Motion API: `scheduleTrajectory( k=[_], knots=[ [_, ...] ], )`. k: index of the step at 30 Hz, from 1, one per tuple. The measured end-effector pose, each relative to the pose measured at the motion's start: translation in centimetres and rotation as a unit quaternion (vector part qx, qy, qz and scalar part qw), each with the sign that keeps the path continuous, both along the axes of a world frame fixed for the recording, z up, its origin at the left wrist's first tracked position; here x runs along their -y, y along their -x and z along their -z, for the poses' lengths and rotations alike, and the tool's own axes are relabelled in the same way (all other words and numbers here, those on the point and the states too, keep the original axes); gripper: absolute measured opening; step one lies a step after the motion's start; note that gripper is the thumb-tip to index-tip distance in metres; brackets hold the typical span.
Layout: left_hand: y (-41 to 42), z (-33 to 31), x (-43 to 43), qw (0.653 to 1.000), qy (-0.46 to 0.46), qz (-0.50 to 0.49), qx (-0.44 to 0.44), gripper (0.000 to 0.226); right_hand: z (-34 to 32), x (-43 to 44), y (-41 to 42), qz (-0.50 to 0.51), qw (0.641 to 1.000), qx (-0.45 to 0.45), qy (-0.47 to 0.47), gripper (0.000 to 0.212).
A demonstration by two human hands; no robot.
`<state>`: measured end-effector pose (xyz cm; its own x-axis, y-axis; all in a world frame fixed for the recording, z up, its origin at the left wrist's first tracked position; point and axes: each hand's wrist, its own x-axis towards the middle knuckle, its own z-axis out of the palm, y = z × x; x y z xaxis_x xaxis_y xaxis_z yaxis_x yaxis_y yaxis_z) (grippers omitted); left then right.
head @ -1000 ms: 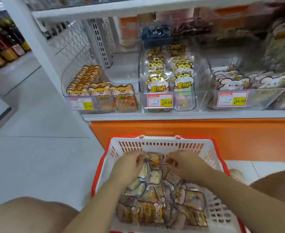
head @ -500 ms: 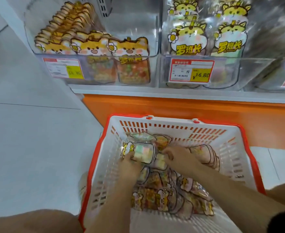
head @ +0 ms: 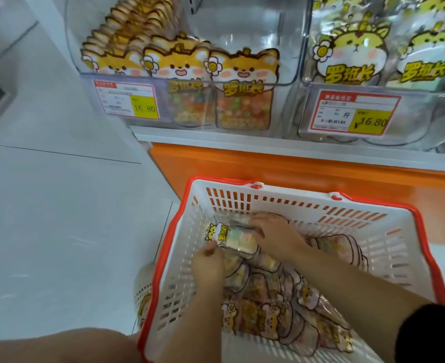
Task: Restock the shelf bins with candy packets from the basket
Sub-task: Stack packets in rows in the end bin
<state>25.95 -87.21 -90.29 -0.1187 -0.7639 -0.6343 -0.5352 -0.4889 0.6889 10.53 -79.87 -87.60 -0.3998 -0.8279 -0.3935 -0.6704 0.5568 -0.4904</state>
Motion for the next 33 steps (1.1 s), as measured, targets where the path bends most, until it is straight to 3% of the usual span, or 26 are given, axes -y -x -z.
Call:
scheduleTrajectory(
  k=[2,5,11,16,21,27,33],
  knots=[
    [0.4,-1.4,0.0,0.999,0.043,0.001,-0.019,0.015,-1.0,-1.8,-0.5,-0.037,0.999,-0.02,0.025,0.036],
    [0.7,-3.4,0.3,0.993,0.109,-0.006,-0.045,0.023,-2.6,-4.3,-1.3,-0.07,0.995,-0.048,0.045,0.042],
    [0.5,-8.8,-0.4,0.98,0.175,-0.031,-0.089,0.019,-6.9,-6.5,-2.7,-0.097,0.985,-0.094,0.107,0.047],
    [0.2,-13.2,-0.8,0.964,0.218,-0.017,-0.151,0.013,-12.3,-9.0,-2.1,-0.036,0.968,-0.131,0.211,0.039],
    [0.2,-16.9,-1.3,0.953,0.168,-0.023,-0.251,0.019,-16.7,-11.0,-2.1,0.013,0.952,-0.13,0.276,0.048],
    [0.6,-21.4,-2.8,0.921,-0.035,-0.041,-0.385,0.015,-18.0,-13.1,-5.5,-0.034,0.938,-0.149,0.311,0.055],
    [1.0,-24.1,-3.1,0.902,-0.041,-0.04,-0.427,0.043,-18.6,-14.0,-5.8,-0.063,0.922,-0.186,0.334,0.058]
  ],
)
